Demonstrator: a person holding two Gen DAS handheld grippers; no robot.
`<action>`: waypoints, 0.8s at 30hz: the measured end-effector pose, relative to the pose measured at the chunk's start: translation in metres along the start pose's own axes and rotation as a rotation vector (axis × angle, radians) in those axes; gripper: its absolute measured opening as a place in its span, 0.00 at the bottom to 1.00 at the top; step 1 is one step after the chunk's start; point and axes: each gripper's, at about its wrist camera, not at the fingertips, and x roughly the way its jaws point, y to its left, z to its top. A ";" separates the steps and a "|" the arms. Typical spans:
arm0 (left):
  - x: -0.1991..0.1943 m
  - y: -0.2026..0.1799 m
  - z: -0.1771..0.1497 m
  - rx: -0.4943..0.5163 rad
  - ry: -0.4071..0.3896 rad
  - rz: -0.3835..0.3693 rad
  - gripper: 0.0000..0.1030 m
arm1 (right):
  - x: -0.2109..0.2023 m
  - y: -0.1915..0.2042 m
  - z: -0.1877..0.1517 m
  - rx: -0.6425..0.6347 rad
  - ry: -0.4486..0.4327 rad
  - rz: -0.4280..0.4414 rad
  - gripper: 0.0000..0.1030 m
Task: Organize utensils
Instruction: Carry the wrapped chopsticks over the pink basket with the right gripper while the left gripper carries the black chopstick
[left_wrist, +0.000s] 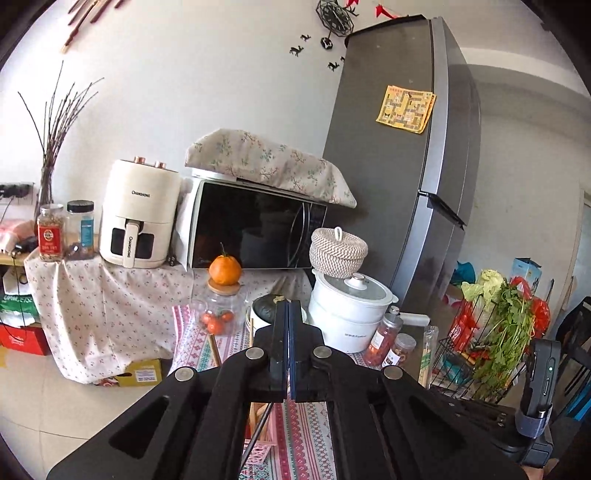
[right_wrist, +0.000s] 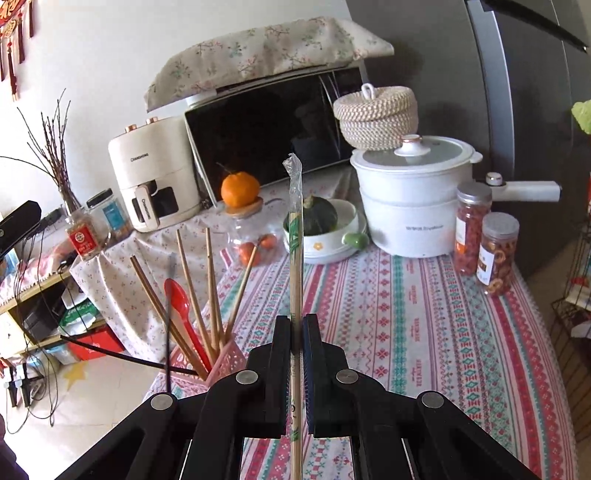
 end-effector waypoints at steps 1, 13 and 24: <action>0.006 -0.001 0.000 0.006 0.044 0.024 0.00 | 0.000 0.000 0.000 -0.001 0.002 -0.001 0.05; 0.058 -0.009 -0.050 0.078 0.514 -0.032 0.25 | 0.002 -0.023 -0.002 0.042 0.030 -0.010 0.05; 0.104 -0.009 -0.120 0.180 0.836 0.071 0.29 | 0.005 -0.027 -0.004 0.052 0.051 -0.002 0.05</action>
